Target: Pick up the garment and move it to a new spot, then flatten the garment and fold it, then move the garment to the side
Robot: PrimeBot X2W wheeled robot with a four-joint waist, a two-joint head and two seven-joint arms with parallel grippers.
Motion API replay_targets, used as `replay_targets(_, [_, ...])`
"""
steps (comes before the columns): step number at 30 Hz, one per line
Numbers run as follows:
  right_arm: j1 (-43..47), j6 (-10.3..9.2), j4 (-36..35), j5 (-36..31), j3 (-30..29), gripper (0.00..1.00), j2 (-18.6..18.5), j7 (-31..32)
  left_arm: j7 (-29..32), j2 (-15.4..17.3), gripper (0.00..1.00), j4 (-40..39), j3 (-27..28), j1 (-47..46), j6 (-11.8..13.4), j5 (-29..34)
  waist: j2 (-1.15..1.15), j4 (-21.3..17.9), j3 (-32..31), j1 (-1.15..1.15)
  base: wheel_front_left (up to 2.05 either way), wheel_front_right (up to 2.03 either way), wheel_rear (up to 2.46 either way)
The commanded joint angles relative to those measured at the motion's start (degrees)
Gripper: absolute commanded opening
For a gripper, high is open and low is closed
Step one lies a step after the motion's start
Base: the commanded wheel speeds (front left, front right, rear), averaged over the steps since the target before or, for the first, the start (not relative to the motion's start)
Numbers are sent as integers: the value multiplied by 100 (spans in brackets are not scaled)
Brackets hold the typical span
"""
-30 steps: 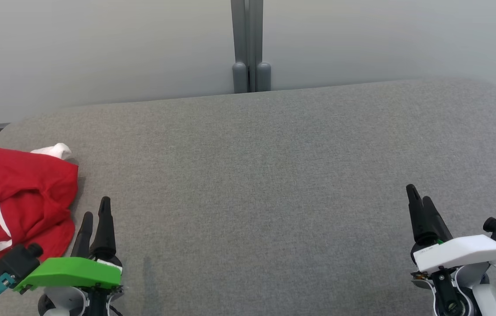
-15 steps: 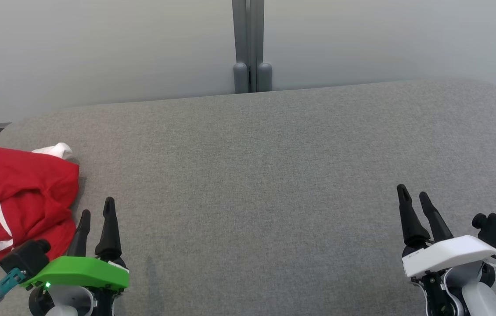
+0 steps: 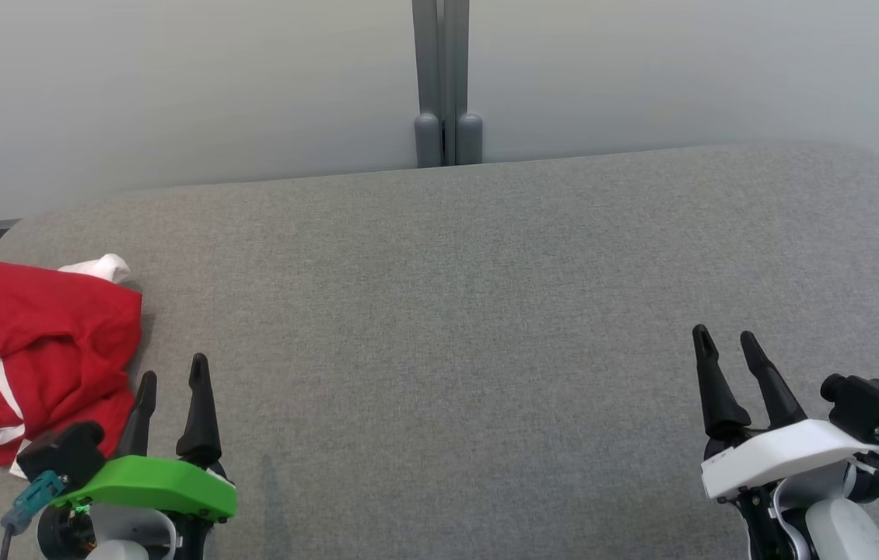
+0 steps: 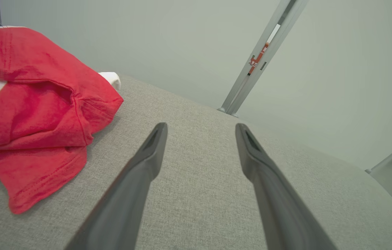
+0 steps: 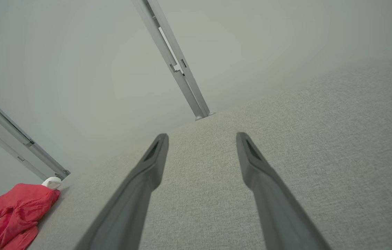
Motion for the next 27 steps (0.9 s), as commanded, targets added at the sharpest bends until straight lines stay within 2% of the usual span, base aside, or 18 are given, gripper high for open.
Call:
replay_targets(1, [-15,2,-73,-180,14,100,-27,-64,-62,59,100,-17,-23,-155,21,200,0,2,-3,0,0,0,0])
replay_targets(27, [106,3,-95,-1198,190,100,-57,-406,-404,77,100,268,-144,-202,95,1415,0,21,-16,0,0,0,0])
